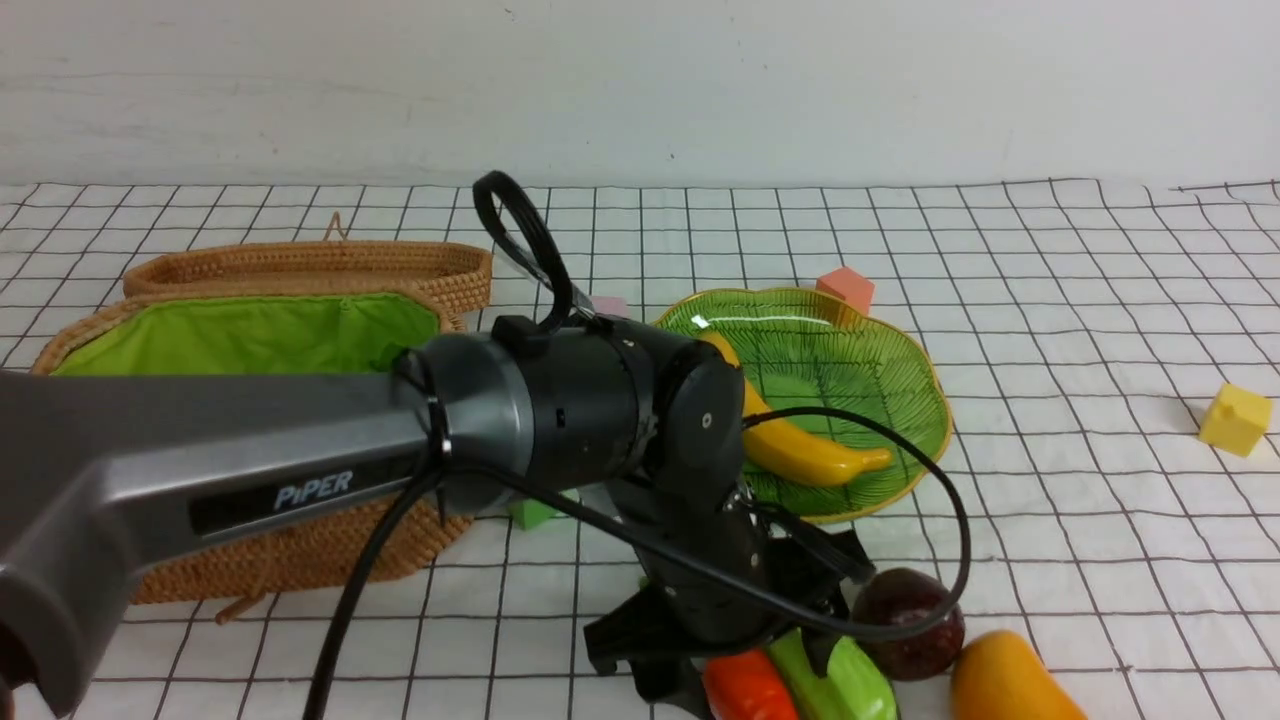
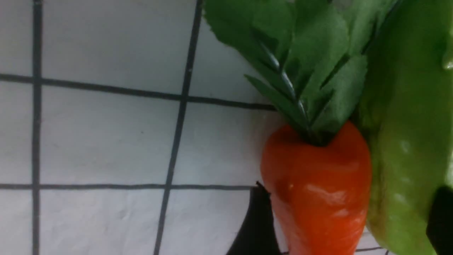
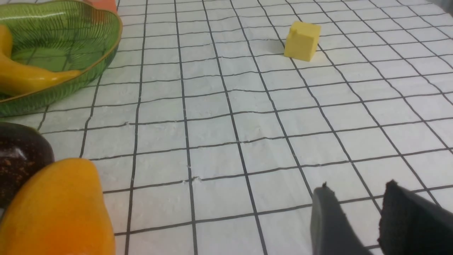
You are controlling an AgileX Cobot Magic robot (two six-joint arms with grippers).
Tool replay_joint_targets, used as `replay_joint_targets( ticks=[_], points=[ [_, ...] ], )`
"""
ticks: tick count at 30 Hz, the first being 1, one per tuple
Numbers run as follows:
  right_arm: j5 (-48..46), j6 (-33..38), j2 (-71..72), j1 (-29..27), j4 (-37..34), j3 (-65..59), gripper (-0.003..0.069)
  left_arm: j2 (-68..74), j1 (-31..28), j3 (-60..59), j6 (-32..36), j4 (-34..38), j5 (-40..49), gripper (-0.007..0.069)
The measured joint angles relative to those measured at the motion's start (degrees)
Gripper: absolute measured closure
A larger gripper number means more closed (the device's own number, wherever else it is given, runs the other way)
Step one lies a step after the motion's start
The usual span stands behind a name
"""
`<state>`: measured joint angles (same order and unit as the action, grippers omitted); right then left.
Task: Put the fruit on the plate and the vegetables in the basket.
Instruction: Use the left arm to grab a carrot and put it into the left basket
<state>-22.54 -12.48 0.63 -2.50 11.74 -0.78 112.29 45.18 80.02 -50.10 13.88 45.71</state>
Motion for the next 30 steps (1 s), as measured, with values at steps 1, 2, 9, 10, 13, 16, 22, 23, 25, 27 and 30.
replay_joint_targets(
  ticks=[1, 2, 9, 10, 13, 16, 22, 23, 25, 27, 30],
  points=[
    [0.00, 0.00, 0.00, 0.00, 0.00, 0.00, 0.0417, 0.13, 0.00, 0.02, 0.00, 0.14, -0.16, 0.0062],
    [0.00, 0.00, 0.00, 0.00, 0.00, 0.00, 0.0417, 0.13, 0.00, 0.08, 0.00, 0.14, -0.16, 0.0062],
    [0.00, 0.00, 0.00, 0.00, 0.00, 0.00, 0.0417, 1.68, 0.00, 0.01, -0.12, -0.51, 0.55, 0.0260],
    [0.00, 0.00, 0.00, 0.00, 0.00, 0.00, 0.0417, 1.68, 0.00, 0.01, -0.12, -0.63, 0.55, 0.0266],
    [0.00, 0.00, 0.00, 0.00, 0.00, 0.00, 0.0417, 1.68, 0.00, 0.01, -0.12, -1.90, 1.21, 0.0265],
    [0.00, 0.00, 0.00, 0.00, 0.00, 0.00, 0.0417, 1.62, 0.00, 0.01, -0.06, -2.49, 1.47, 0.0265],
    [0.00, 0.00, 0.00, 0.00, 0.00, 0.00, 0.0416, -0.95, -0.18, -0.47, 0.00, -6.21, 3.33, 0.0265],
    [0.00, 0.00, 0.00, 0.00, 0.00, 0.00, 0.0416, -2.36, -0.51, -0.59, 0.05, -6.72, 3.80, 0.0265],
    [0.00, 0.00, 0.00, 0.00, 0.00, 0.00, 0.0416, -6.42, -1.99, -0.67, 0.05, -7.03, 4.68, 0.0265],
    [0.00, 0.00, 0.00, 0.00, 0.00, 0.00, 0.0416, -11.74, -5.25, -0.67, 0.05, -7.01, 5.51, 0.0265],
    [0.00, 0.00, 0.00, 0.00, 0.00, 0.00, 0.0416, -19.21, -12.57, -0.67, -0.03, -6.94, 5.91, 0.0265]
  ],
)
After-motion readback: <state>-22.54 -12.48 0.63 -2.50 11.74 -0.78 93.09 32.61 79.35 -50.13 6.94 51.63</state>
